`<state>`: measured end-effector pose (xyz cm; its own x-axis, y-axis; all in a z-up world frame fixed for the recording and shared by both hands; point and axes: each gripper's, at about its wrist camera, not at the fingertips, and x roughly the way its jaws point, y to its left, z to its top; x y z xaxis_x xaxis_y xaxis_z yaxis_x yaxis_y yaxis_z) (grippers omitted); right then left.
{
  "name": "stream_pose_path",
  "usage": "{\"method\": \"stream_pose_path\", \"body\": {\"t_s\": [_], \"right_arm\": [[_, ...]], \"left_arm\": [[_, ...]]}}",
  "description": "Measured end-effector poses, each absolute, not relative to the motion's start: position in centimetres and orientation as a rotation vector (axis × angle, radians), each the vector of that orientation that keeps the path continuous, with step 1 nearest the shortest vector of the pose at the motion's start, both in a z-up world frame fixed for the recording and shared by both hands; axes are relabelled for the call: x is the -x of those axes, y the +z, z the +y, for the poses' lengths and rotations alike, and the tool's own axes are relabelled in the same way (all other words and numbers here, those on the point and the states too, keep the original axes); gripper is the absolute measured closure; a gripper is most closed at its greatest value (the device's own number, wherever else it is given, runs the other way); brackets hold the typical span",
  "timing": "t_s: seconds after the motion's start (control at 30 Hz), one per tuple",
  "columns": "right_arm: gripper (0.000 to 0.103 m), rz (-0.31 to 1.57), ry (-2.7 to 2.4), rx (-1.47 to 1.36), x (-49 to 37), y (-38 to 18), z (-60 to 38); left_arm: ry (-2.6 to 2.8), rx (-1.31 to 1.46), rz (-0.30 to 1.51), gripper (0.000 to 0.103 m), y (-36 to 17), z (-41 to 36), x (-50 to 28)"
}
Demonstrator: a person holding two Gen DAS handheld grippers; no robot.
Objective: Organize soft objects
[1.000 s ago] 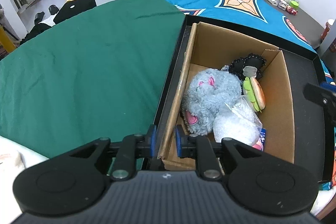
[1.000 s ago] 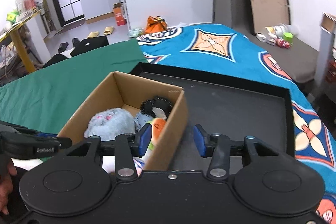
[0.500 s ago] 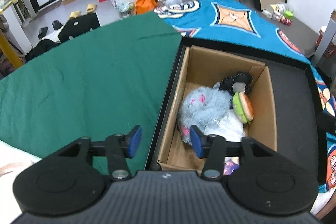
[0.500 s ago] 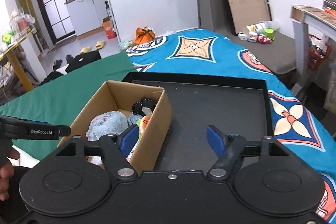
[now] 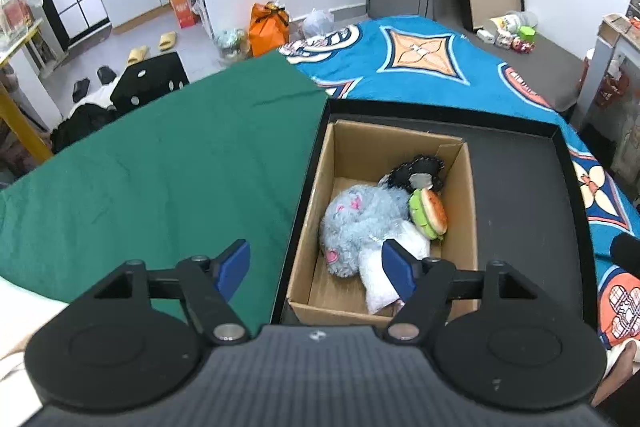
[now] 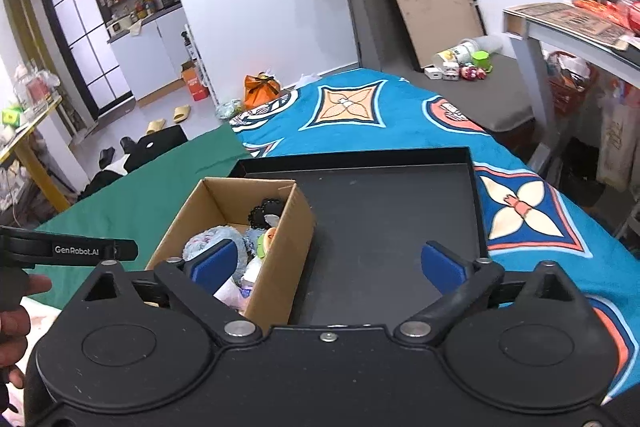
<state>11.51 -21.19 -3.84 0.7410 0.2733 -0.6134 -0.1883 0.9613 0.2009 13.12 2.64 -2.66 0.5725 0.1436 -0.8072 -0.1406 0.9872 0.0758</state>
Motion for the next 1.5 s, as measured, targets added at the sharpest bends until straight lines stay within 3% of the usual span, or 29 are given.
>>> {"method": "stream_pose_path", "body": {"t_s": [0.13, 0.57, 1.5], "right_arm": [[0.000, 0.696, 0.233, -0.147, -10.8, -3.1, -22.4], [0.000, 0.733, 0.185, -0.222, -8.1, -1.7, -26.4], [0.000, 0.780, 0.203, -0.214, -3.3, 0.5, -26.6]], "left_arm": [[0.126, 0.008, 0.948, 0.031, -1.5, 1.7, -12.4], [0.070, -0.011, 0.917, 0.000, 1.6, -0.9, -9.6], [0.021, 0.010, 0.892, 0.000, 5.0, -0.4, -4.6]]}}
